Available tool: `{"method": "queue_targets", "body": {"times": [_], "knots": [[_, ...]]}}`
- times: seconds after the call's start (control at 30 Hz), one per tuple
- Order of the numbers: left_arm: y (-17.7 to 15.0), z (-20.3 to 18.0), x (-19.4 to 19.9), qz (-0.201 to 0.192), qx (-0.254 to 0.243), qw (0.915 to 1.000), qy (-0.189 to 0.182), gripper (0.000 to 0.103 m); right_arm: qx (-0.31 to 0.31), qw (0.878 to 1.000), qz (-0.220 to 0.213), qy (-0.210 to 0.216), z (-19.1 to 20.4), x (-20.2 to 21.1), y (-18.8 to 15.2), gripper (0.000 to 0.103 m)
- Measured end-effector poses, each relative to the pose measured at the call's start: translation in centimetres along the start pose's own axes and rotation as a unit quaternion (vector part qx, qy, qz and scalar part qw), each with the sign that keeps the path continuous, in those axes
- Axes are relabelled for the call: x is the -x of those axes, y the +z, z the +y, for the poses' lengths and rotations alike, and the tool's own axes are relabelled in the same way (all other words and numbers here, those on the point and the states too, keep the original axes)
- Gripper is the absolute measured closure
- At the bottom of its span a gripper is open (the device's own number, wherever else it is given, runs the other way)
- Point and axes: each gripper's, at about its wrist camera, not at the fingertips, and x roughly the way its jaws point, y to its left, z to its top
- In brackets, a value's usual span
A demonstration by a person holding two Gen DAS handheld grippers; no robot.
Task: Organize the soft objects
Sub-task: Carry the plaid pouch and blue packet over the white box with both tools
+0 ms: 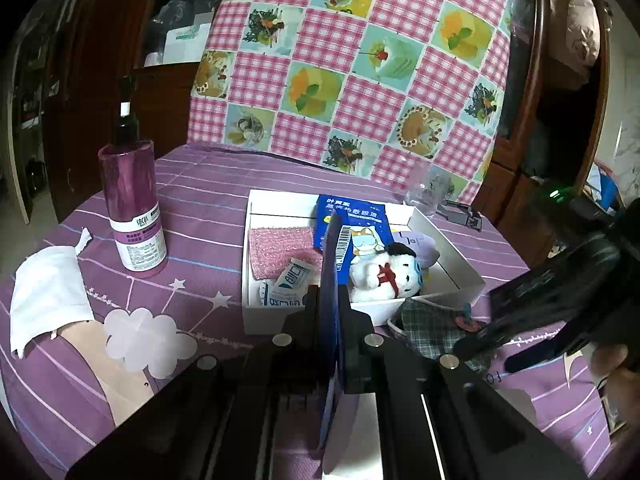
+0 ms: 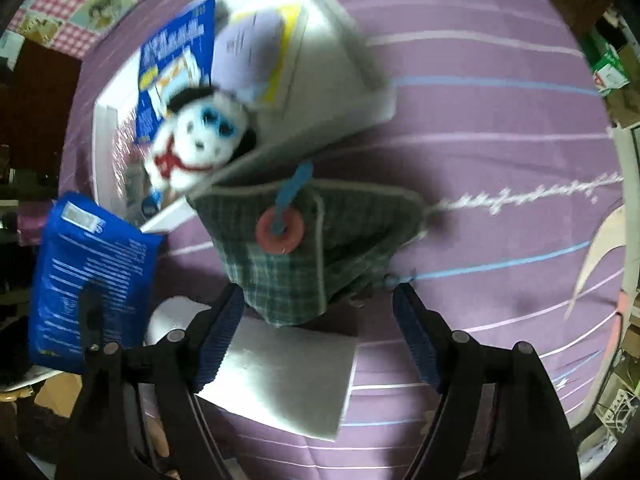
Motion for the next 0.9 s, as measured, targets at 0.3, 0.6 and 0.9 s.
{"method": "queue_targets", "body": {"times": [0.3,0.6,0.9], "knots": [[-0.1,-0.1,0.2,-0.005,-0.010,0.9999,0.012,0.098,-0.005,0.999,-0.033,-0.025,0.6,-1.6,-0.1,0.040],[-0.7,-0.5,-0.3,-0.002,-0.024,0.9993,0.030,0.098,-0.019,0.998,-0.059,0.006,-1.6,1.7,0.3,0.055],[0.0,-1.2,0.1,-0.008,-0.018,0.9996,0.022,0.098,0.002,0.996,-0.075,0.054,-1.3,4.2,-0.1,0.066]]}}
